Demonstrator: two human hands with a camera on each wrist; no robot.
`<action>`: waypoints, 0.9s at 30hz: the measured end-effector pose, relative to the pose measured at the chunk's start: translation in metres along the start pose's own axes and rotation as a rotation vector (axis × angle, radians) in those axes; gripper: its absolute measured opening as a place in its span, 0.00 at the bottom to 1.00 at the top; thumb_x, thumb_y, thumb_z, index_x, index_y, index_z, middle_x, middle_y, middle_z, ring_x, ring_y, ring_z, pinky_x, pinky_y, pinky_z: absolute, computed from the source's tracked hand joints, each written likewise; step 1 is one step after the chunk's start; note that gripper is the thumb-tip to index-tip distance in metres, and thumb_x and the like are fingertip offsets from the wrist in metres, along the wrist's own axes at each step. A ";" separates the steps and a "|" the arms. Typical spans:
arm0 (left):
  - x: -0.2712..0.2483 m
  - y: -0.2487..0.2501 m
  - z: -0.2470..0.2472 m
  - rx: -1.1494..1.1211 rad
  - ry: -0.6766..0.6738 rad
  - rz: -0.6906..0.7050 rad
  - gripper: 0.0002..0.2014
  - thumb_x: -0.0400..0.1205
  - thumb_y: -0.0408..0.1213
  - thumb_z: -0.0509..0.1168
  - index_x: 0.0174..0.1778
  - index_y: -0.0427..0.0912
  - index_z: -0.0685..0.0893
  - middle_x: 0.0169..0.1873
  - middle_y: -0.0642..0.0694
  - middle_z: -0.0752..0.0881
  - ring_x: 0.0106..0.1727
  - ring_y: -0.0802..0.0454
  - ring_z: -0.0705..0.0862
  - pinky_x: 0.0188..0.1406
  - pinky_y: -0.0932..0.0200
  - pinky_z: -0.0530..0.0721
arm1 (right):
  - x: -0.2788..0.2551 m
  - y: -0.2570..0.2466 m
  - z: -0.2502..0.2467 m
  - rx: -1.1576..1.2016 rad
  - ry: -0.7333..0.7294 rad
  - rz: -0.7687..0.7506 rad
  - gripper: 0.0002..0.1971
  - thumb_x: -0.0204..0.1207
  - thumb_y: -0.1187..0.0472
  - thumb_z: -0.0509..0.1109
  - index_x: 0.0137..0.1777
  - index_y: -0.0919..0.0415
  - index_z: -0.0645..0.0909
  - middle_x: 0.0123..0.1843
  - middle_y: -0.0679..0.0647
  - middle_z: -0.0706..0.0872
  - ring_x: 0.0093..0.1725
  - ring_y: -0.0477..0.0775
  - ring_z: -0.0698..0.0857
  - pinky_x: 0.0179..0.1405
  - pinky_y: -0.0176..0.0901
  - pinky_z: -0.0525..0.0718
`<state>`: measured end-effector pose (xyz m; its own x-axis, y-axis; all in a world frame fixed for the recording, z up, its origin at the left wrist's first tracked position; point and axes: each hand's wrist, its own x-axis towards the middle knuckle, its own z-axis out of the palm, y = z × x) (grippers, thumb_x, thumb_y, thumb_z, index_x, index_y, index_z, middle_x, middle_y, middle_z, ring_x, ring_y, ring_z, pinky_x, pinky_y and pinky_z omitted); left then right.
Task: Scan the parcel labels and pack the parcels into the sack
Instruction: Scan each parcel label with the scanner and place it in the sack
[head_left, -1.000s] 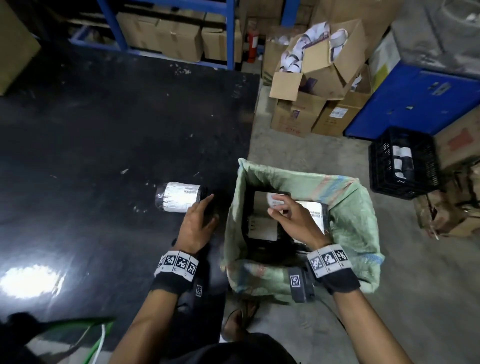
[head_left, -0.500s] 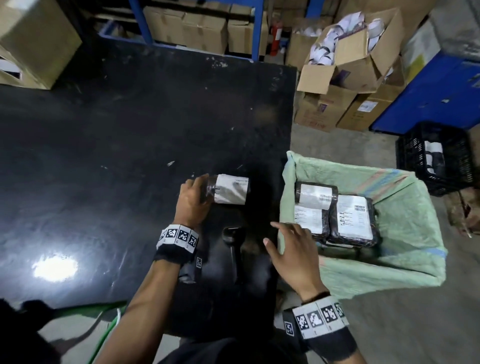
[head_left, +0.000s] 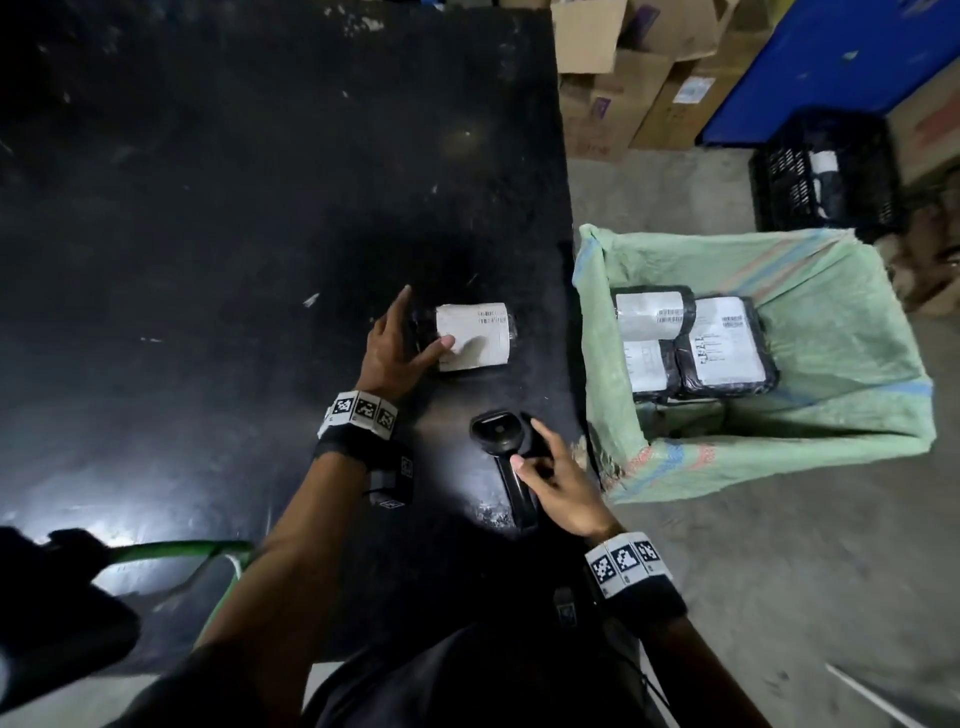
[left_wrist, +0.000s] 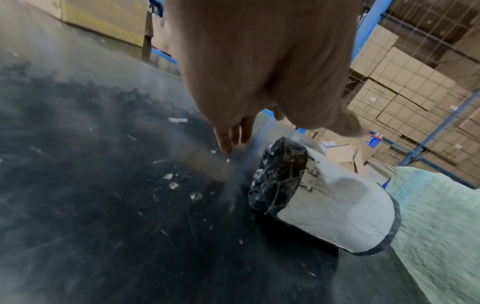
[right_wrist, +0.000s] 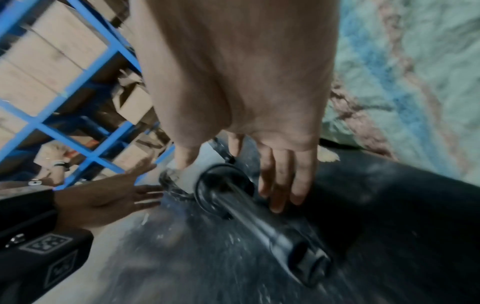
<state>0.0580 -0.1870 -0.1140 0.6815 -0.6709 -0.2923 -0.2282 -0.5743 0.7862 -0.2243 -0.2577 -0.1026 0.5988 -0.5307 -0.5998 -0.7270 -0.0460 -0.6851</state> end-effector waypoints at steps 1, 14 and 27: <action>0.005 -0.002 0.002 -0.026 -0.016 0.025 0.55 0.72 0.61 0.78 0.90 0.44 0.61 0.82 0.37 0.76 0.83 0.43 0.74 0.83 0.50 0.71 | 0.002 0.001 0.004 0.044 0.018 -0.004 0.36 0.79 0.41 0.68 0.84 0.39 0.58 0.53 0.36 0.88 0.61 0.45 0.87 0.67 0.48 0.81; 0.020 -0.029 0.020 -0.057 -0.130 0.080 0.50 0.64 0.61 0.81 0.83 0.56 0.70 0.72 0.49 0.83 0.76 0.44 0.78 0.79 0.36 0.77 | 0.020 0.008 0.039 0.460 0.044 0.026 0.31 0.83 0.53 0.68 0.84 0.44 0.62 0.68 0.39 0.85 0.63 0.54 0.88 0.62 0.69 0.85; -0.019 -0.013 0.023 -0.057 0.060 0.101 0.44 0.67 0.42 0.88 0.79 0.46 0.77 0.68 0.39 0.78 0.63 0.52 0.78 0.67 0.59 0.75 | -0.010 -0.014 0.016 0.498 0.028 -0.141 0.29 0.85 0.58 0.68 0.83 0.42 0.65 0.61 0.64 0.85 0.52 0.51 0.87 0.57 0.48 0.88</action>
<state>0.0321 -0.1776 -0.1317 0.6979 -0.6935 -0.1786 -0.2587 -0.4768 0.8401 -0.2153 -0.2383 -0.0939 0.6651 -0.5712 -0.4810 -0.3880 0.2860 -0.8761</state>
